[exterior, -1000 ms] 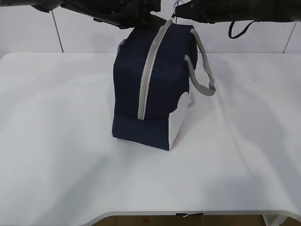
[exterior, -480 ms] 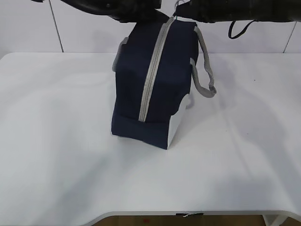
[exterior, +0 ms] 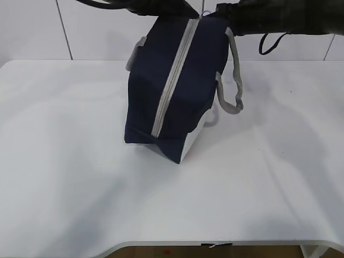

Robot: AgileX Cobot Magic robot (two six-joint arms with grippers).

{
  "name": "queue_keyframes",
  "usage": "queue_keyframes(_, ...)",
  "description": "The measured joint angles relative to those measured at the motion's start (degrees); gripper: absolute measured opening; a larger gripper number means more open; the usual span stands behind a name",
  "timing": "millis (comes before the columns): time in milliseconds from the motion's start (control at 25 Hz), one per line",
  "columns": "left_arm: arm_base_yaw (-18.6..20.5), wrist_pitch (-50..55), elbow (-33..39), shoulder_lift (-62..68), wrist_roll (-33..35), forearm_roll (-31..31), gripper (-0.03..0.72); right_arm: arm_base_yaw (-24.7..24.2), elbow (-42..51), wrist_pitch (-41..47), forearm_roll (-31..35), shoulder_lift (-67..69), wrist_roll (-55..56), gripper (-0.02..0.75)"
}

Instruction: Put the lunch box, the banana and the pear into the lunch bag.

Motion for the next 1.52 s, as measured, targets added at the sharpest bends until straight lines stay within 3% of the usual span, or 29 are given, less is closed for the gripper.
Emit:
queue_keyframes(680,0.00,0.50,0.48,-0.84,3.01,-3.14,0.019,-0.22,-0.03,5.84,-3.40,2.86,4.57,0.006)
queue_keyframes(1000,0.00,0.62,0.48,-0.84,5.95,-6.53,0.019,-0.22,-0.03,8.74,-9.20,2.86,9.22,0.006)
queue_keyframes(1320,0.00,0.62,0.48,-0.84,6.61,-7.41,0.019,-0.43,-0.12,9.64,-7.69,2.86,10.07,0.008)
queue_keyframes(1400,0.00,0.62,0.48,-1.07,6.68,-7.63,0.019,-0.67,-0.12,9.73,-5.32,2.98,10.07,0.032)
queue_keyframes(1520,0.00,0.62,0.48,-1.17,6.73,-8.09,0.019,-1.42,-0.33,10.23,-1.95,3.09,10.07,0.164)
